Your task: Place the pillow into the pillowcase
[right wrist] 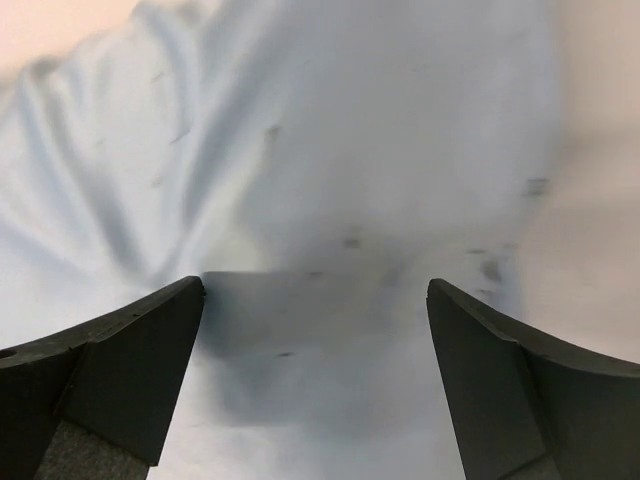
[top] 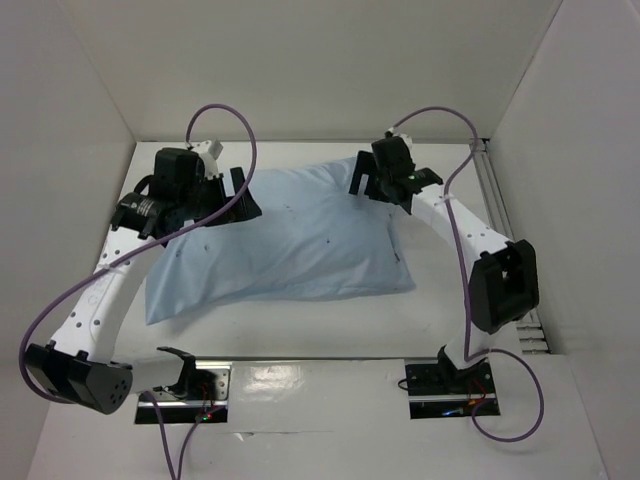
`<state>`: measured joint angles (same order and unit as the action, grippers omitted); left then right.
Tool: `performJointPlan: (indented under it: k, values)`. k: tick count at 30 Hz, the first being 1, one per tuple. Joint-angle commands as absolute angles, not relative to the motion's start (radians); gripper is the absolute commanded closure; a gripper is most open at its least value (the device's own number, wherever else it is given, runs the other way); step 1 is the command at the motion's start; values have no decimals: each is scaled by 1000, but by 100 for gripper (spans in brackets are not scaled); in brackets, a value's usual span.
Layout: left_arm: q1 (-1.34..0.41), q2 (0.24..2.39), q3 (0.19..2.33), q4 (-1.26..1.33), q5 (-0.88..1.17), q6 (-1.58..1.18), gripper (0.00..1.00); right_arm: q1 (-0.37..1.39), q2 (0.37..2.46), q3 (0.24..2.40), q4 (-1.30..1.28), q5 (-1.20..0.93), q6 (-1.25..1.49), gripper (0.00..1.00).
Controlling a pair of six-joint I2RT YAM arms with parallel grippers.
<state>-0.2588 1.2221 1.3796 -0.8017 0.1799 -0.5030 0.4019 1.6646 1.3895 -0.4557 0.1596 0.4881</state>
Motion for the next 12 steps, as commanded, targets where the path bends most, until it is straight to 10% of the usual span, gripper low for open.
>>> performJointPlan:
  k: [1,12]
  values:
    - [-267,1204,1443,-793,138,-457,0,367,1585,1482,-642,484,470,0]
    - [-276,1195,1463,-761,138,-457,0,209,1214,1275,-743,693,417,0]
